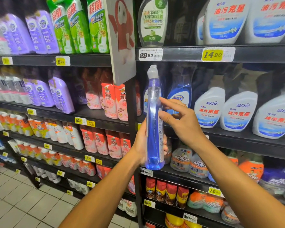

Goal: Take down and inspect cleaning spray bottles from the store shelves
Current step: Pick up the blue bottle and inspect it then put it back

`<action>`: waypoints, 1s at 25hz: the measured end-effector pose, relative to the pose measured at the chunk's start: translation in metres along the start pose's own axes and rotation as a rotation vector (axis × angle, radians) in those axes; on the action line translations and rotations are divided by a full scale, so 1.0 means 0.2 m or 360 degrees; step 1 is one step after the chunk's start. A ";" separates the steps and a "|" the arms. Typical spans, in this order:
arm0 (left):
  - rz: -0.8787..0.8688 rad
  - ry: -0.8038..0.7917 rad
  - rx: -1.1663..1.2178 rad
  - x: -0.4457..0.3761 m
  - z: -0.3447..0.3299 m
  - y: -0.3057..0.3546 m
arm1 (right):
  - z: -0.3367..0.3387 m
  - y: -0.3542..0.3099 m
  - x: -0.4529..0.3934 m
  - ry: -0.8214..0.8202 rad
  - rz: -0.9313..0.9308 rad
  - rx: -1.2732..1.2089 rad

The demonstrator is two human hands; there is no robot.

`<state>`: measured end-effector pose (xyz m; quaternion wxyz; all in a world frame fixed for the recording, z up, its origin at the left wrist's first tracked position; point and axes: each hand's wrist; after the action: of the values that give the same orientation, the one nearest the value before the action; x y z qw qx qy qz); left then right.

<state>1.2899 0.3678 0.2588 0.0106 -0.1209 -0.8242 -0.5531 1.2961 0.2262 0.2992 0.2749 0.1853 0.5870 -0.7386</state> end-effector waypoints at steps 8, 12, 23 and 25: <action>-0.0393 0.0336 -0.0425 0.01 -0.03 0.04 | -0.07 0.10 0.01 0.0108 -0.0478 -0.0384; -0.0349 0.0247 -0.0482 0.02 -0.05 0.05 | -0.08 0.13 -0.01 0.0293 -0.0563 -0.0351; -0.0333 0.0056 -0.0643 0.07 0.00 0.26 | 0.00 0.05 -0.15 0.0285 -0.0988 -0.0892; -0.0398 0.0094 -0.0557 0.09 -0.04 0.29 | 0.01 0.02 -0.18 0.0293 -0.0977 -0.0858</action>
<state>1.2841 0.3854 0.3177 -0.0551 -0.0016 -0.7235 -0.6881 1.3267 0.2303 0.3187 0.0271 -0.0116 0.8094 -0.5865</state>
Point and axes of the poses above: each hand's wrist, its own x-axis away from the middle knuckle, its own z-axis out of the back of the hand, y = z × x, and after that the axes turned 2 degrees about x, right-handed
